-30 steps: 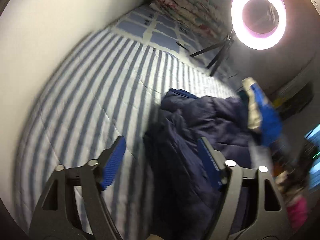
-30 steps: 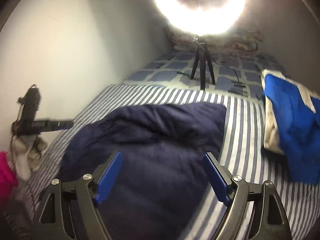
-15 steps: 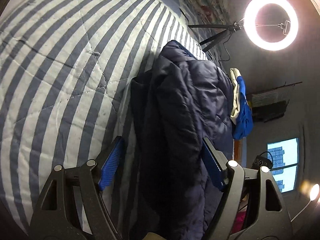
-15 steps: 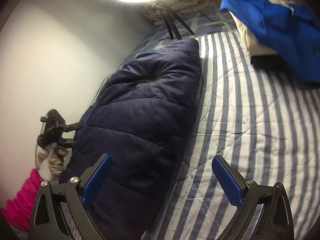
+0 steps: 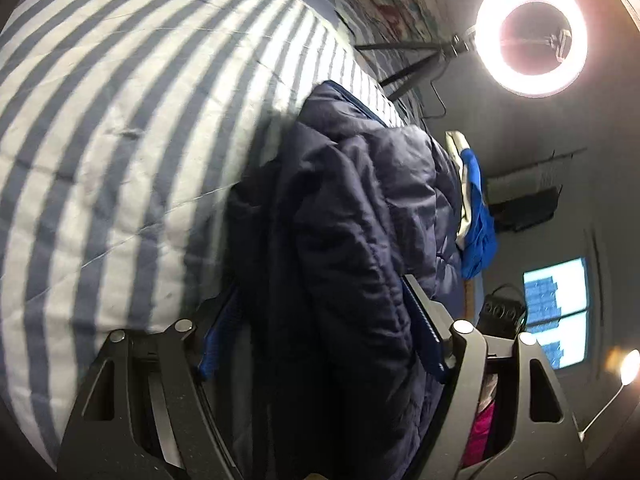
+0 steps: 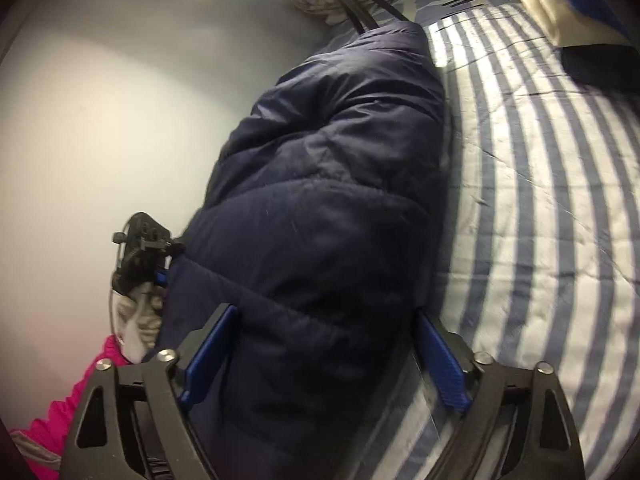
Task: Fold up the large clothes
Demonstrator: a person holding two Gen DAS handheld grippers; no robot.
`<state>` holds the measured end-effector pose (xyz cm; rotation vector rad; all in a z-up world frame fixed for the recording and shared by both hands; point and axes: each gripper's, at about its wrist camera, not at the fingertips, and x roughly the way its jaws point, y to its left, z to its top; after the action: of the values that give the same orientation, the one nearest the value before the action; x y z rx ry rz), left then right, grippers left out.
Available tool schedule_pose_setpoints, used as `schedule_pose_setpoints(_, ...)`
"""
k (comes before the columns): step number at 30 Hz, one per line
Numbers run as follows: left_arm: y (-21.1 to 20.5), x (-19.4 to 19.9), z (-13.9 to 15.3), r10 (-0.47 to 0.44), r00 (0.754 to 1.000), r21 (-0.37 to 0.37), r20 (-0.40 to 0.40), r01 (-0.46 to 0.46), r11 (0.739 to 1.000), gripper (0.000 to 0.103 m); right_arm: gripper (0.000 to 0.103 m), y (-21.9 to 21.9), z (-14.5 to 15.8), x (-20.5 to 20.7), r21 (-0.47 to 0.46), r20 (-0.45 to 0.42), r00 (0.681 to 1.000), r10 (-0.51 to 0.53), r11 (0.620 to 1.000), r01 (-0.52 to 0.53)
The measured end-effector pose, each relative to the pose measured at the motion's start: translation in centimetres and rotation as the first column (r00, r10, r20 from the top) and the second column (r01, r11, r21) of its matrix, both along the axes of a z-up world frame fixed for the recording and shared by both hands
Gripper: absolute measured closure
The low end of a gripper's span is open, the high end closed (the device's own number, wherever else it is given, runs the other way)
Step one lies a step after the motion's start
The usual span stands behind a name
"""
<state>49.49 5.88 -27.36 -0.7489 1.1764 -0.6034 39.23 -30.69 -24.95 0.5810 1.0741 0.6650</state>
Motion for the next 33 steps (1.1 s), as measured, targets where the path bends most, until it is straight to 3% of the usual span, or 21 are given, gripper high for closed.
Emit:
schedule_pose_setpoints(3,-0.9,0.6,-0.3,-0.005,1.000,0.002,-0.001,0.005,1.000,0.041,0.021,0.8,-0.3,0.8,0.036,-0.012,1.000,-0.009,0.999,0.010)
schedule_pose_setpoints(5,-1.1,0.7,-0.3,0.004,1.000,-0.004,-0.005,-0.004,1.000,0.057,0.028,1.6,-0.1,1.1,0.010,-0.004,1.000,-0.009,1.000,0.009)
schedule_pose_setpoints(6,-1.1,0.6,-0.2,0.008,1.000,0.001,-0.001,-0.008,1.000,0.059,0.030,1.9,0.1,1.1,-0.009,-0.001,1.000,-0.008,1.000,0.008)
schedule_pose_setpoints(11,-2.4,-0.3,2.0,-0.003,0.998,0.106,0.066,-0.004,0.994,0.077,0.060,2.9,2.1,0.1,-0.082,0.020,1.000,-0.004,0.997,0.006)
schedule_pose_setpoints(17,-4.5,-2.6,5.6,-0.027,0.987,0.258,0.160,-0.016,0.966,0.084,0.076,5.6,6.5,-1.2,-0.281,0.082,0.996,0.030,0.960,-0.005)
schedule_pose_setpoints(21,-5.8,-4.7,7.2,-0.061,0.978,0.328,0.202,-0.009,0.945,0.086,0.079,8.1,9.4,-3.0,-0.437,0.128,0.988,0.087,0.899,-0.022)
schedule_pose_setpoints(28,-6.6,-9.4,9.3,-0.084,0.965,0.359,0.250,-0.011,0.933,0.087,0.081,9.6,13.0,-6.5,-0.600,0.172,0.973,0.153,0.799,-0.020)
schedule_pose_setpoints(33,-7.6,-12.2,11.8,-0.110,0.947,0.371,0.302,-0.011,0.928,0.087,0.081,9.0,14.9,-9.9,-0.662,0.214,0.959,0.184,0.749,0.004)
